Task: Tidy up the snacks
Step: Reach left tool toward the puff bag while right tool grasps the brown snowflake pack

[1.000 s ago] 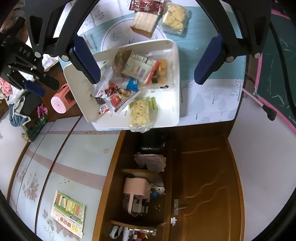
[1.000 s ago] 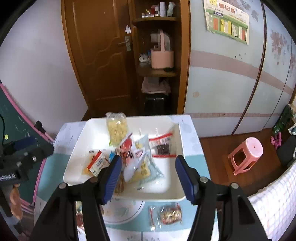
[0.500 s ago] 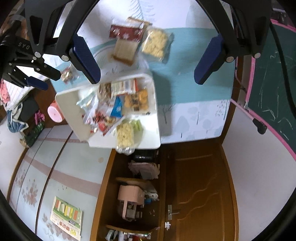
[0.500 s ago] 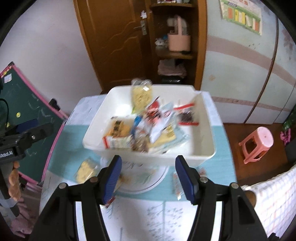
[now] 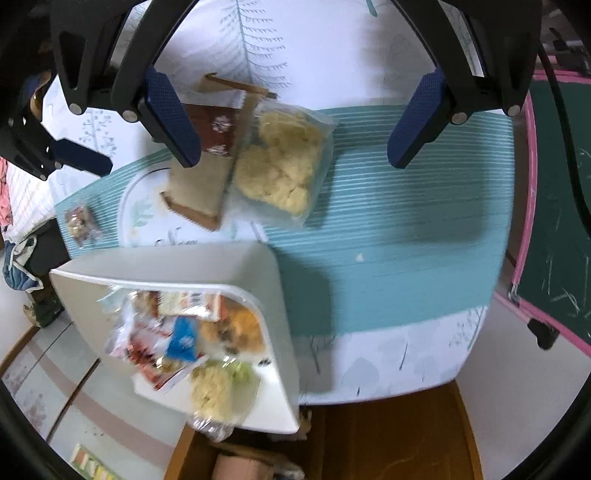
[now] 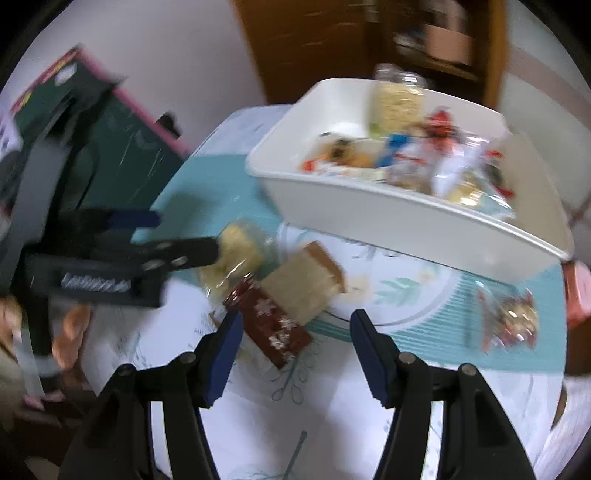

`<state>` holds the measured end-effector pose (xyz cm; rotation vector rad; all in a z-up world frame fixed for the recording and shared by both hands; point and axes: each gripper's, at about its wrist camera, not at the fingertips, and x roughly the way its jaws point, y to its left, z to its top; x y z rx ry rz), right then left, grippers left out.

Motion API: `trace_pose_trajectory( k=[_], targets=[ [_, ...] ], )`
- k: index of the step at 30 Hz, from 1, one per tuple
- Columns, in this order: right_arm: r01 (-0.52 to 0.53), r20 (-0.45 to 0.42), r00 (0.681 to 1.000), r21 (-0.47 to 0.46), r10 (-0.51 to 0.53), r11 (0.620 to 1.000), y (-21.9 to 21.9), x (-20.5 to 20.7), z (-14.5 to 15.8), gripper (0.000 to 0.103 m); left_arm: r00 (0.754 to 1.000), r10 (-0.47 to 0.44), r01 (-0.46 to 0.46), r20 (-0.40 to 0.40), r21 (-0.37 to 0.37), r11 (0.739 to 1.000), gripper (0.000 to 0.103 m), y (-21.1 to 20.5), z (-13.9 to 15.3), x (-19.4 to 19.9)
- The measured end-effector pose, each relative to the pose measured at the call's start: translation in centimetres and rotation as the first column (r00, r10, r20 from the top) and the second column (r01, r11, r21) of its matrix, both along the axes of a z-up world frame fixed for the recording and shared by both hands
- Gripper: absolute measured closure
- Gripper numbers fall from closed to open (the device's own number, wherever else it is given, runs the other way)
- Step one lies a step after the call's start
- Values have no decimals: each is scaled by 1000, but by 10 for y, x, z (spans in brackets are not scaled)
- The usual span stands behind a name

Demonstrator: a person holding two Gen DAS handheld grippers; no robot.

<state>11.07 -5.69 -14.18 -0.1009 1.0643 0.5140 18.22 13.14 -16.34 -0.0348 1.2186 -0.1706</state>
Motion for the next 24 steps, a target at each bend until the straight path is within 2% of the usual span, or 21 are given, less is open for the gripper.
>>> trace_pose_trajectory(
  k=[2, 6, 11, 12, 13, 14, 17, 24],
  targets=[
    [-75, 18, 997, -38, 76, 996, 15, -3, -11, 42, 1000, 7, -7, -18, -1, 1000, 2, 4, -10, 3],
    [-143, 28, 989, -73, 146, 987, 30, 0, -25, 42, 999, 13, -14, -42, -13, 1000, 2, 9, -20, 7],
    [-182, -13, 983, -10, 182, 983, 31, 11, -37, 44, 998, 2, -3, -59, -21, 1000, 2, 9, -25, 11],
    [-187, -18, 982, 7, 187, 982, 30, 11, -38, 47, 998, -3, 1, -60, -22, 1000, 2, 7, -25, 11],
    [-200, -12, 980, 23, 201, 979, 30, 9, -37, 61, 998, -12, 11, -61, -22, 1000, 2, 5, -26, 12],
    [-212, -20, 977, 30, 213, 977, 30, 7, -37, 65, 998, -21, 19, -60, -21, 1000, 2, 3, -27, 12],
    [-217, -9, 976, 27, 217, 976, 27, -1, -37, 72, 997, -49, 48, -58, -7, 999, 2, -6, -29, 15],
    [-135, -40, 990, 75, 138, 988, -6, -21, -38, 76, 994, -77, 78, -76, 19, 997, 3, -24, -42, 21]
  ],
)
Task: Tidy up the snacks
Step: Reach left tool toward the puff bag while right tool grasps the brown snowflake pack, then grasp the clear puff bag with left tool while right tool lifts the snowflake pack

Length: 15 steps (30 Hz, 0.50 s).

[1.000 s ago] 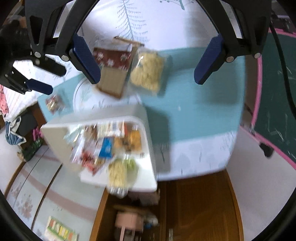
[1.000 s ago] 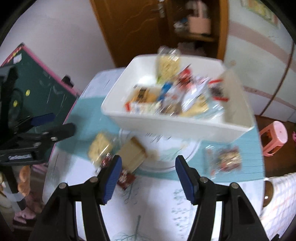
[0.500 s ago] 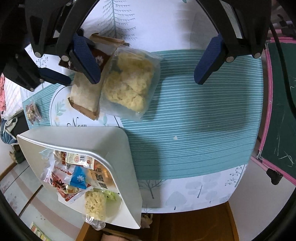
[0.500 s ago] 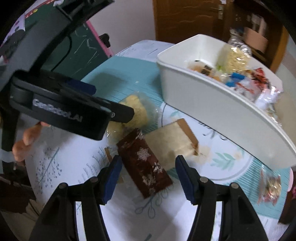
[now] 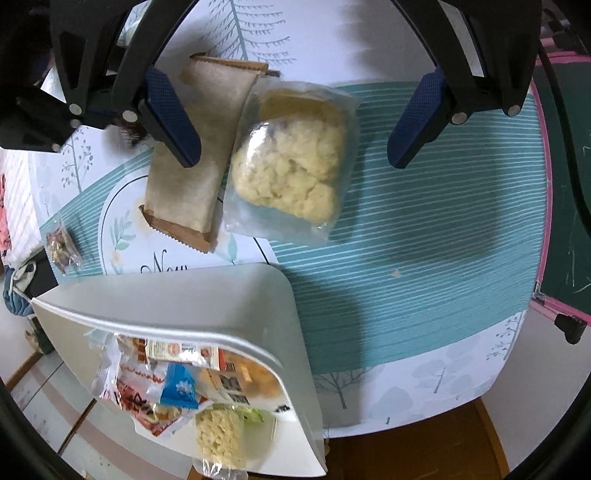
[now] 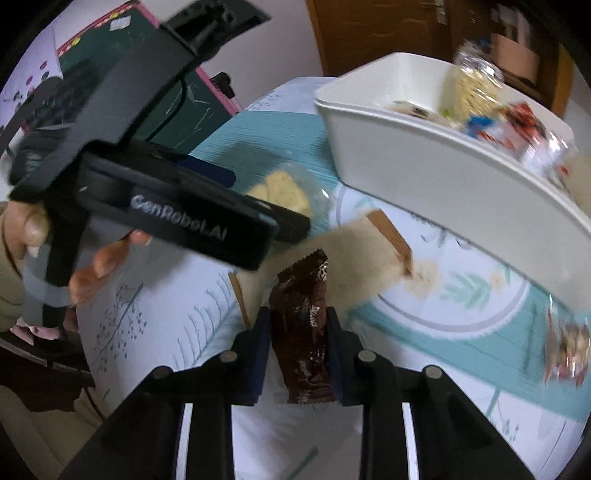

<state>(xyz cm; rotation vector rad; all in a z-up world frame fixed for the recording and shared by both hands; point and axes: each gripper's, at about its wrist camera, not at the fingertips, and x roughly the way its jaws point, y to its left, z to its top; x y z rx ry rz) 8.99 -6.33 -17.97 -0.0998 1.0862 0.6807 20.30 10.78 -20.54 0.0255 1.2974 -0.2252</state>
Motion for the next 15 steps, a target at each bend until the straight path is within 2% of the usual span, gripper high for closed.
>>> trace_pose_trajectory(
  k=[1, 3, 4, 5, 6, 8, 13, 14, 15],
  targets=[
    [17, -8, 1000, 10, -17, 1000, -7, -2, 0, 76, 1000, 2, -2, -1, 6, 1000, 4, -1, -3, 1],
    [57, -25, 998, 29, -57, 998, -21, -6, -1, 76, 1000, 7, -7, -6, 13, 1000, 15, -2, -7, 2],
    [83, -34, 996, 41, -82, 996, -29, -9, -2, 76, 1000, 14, -14, -7, -15, 1000, 19, -1, -7, 3],
    [101, -44, 994, 50, -99, 994, -35, -10, -3, 76, 1000, 29, -29, -12, -36, 999, 34, 2, -7, 3],
    [119, -52, 992, 56, -116, 991, -39, -12, -4, 77, 999, 47, -47, -10, -36, 998, 44, 5, -7, 4],
    [141, -62, 989, 64, -137, 988, -45, -14, -6, 77, 998, 64, -64, -3, -36, 997, 48, 10, -4, 3],
    [183, -84, 981, 92, -176, 979, -60, -29, -7, 79, 992, 124, -123, 6, -48, 991, 49, 23, 3, -14],
    [185, -85, 980, 95, -177, 978, -60, -27, -8, 86, 992, 128, -127, 7, -55, 990, 49, 24, 5, -19],
    [187, -88, 980, 98, -178, 977, -60, -29, -7, 88, 991, 132, -131, 10, -66, 989, 49, 26, 8, -26]
  ],
)
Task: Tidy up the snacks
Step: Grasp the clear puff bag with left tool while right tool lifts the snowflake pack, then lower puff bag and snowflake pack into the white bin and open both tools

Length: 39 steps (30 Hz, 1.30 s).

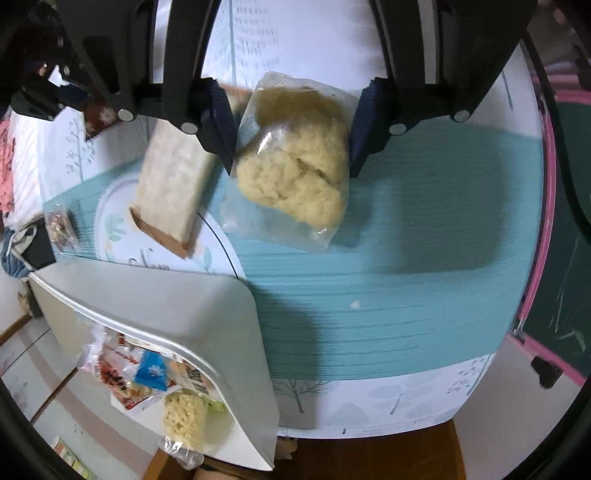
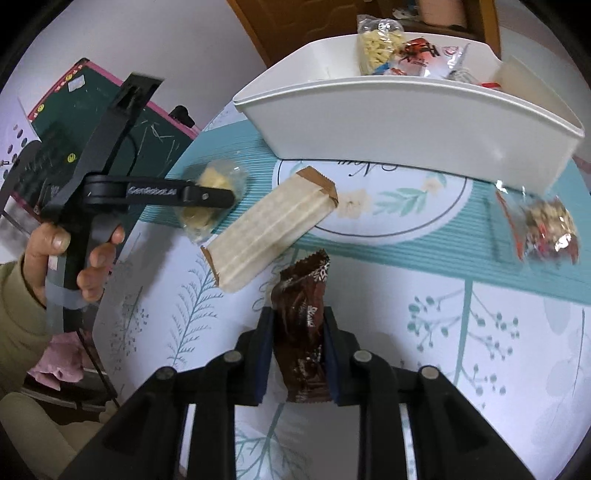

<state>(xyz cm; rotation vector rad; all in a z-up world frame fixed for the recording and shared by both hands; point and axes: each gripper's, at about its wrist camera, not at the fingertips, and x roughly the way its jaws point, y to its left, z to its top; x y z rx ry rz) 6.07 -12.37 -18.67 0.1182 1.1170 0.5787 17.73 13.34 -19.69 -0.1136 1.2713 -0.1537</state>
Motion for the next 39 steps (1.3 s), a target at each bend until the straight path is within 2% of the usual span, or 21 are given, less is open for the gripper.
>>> trace_pose_trajectory(
  k=[4, 6, 12, 16, 20, 24, 30, 34, 39],
  targets=[
    [-1, 10, 1000, 7, 1, 1000, 1, -10, 4, 89, 1000, 1, 0, 31, -22, 1000, 49, -1, 18, -30],
    [1, 16, 1000, 6, -1, 1000, 5, -10, 4, 89, 999, -8, 10, 45, -26, 1000, 49, 3, 18, -48],
    [26, 52, 998, 36, -27, 999, -3, -20, 20, 90, 990, -74, 77, 123, -14, 997, 49, -22, 55, -77],
    [34, 117, 992, 47, -39, 998, -10, -22, 49, 90, 974, -136, 139, 181, -7, 990, 49, -43, 86, -81],
    [55, 213, 975, 66, -68, 996, -9, -17, 91, 90, 951, -178, 183, 254, 7, 983, 49, -64, 122, -78],
    [94, 331, 936, 82, -116, 992, -29, -11, 142, 90, 923, -199, 203, 330, 23, 979, 49, -81, 163, -69],
    [212, 479, 847, 93, -230, 973, -58, 14, 216, 90, 876, -220, 207, 428, 77, 975, 49, -104, 215, -44],
    [290, 553, 781, 91, -290, 953, -68, 32, 249, 89, 849, -229, 202, 477, 108, 973, 49, -118, 240, -30],
    [338, 599, 734, 86, -320, 937, -72, 54, 266, 89, 824, -246, 193, 510, 155, 969, 49, -134, 257, -11]
  ],
)
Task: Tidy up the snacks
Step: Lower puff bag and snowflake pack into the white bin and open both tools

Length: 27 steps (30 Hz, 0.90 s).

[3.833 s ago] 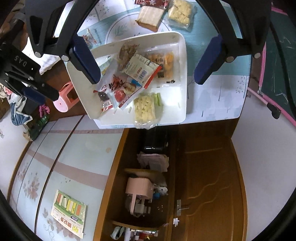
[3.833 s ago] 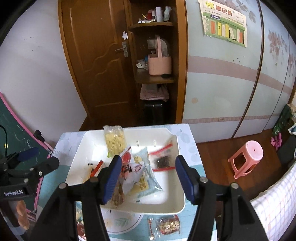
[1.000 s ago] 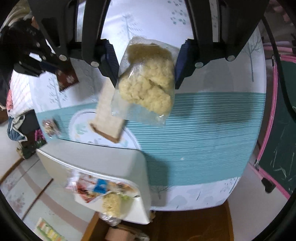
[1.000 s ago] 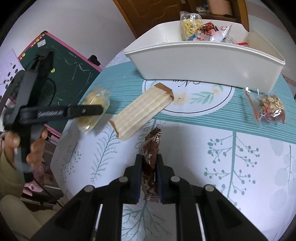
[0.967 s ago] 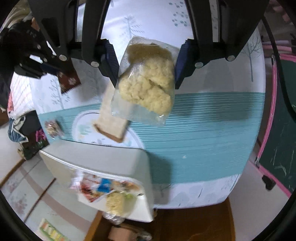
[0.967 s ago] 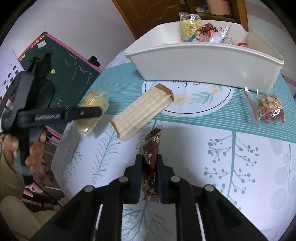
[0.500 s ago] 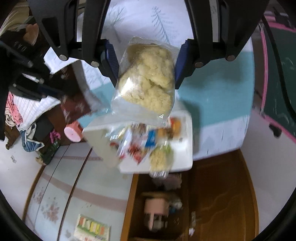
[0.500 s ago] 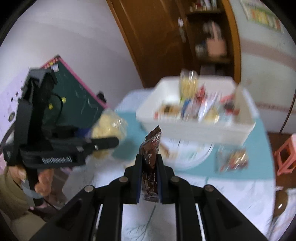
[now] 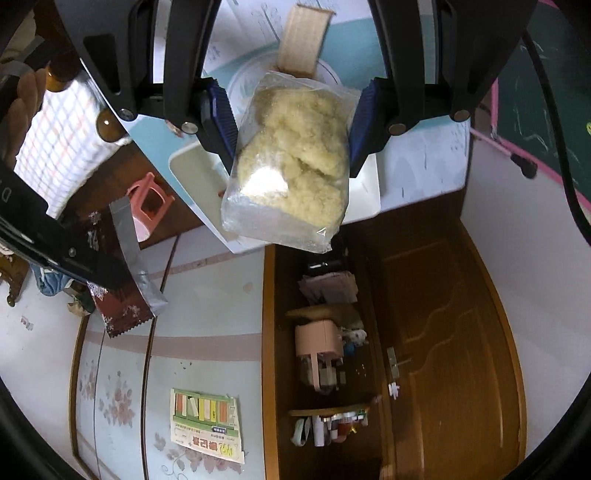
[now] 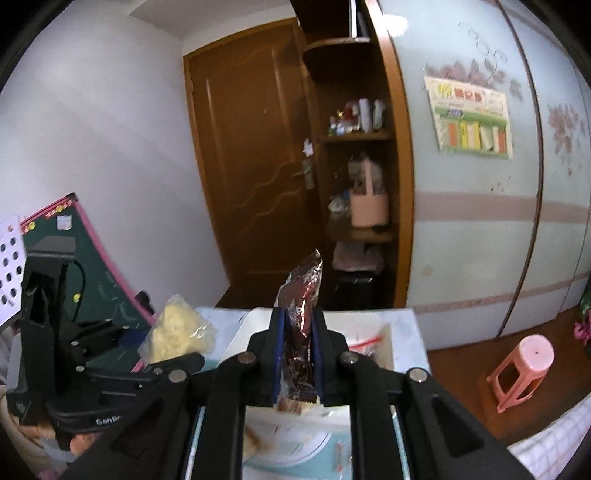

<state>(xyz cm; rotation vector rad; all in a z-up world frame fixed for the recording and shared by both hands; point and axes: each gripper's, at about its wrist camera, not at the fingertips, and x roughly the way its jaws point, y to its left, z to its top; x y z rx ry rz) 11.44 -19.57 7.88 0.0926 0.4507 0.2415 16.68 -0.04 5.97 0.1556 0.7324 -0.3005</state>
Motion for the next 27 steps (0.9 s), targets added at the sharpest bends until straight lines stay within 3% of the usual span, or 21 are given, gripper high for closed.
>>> trace_pose_trajectory(
  k=[7, 16, 17, 19, 20, 21, 23, 27],
  targets=[
    [50, -20, 999, -2, -50, 999, -7, 35, -5, 89, 999, 29, -30, 35, 26, 999, 49, -16, -2, 42],
    [105, -96, 990, -21, -107, 994, -13, 90, -34, 89, 994, 104, -103, -21, 41, 994, 49, -21, -36, 102],
    [107, -110, 988, -27, -110, 994, -13, 96, -38, 87, 993, 112, -111, -25, 46, 993, 47, -21, -41, 106],
    [108, -156, 981, -32, -111, 994, -15, 111, -52, 86, 991, 131, -129, -22, 64, 990, 25, -22, -51, 114],
    [110, -183, 976, -38, -115, 993, -15, 117, -58, 81, 990, 141, -139, -19, 75, 987, 9, -22, -55, 116],
    [119, -213, 969, -49, -126, 992, -15, 122, -65, 76, 988, 154, -152, -12, 83, 985, 6, -22, -59, 119],
    [136, -257, 955, -55, -145, 989, -17, 128, -78, 53, 986, 164, -162, -14, 86, 983, 6, -20, -67, 122],
    [136, -302, 943, -43, -142, 990, -19, 124, -97, 49, 984, 162, -154, -78, 95, 983, 6, -17, -84, 125]
  ],
)
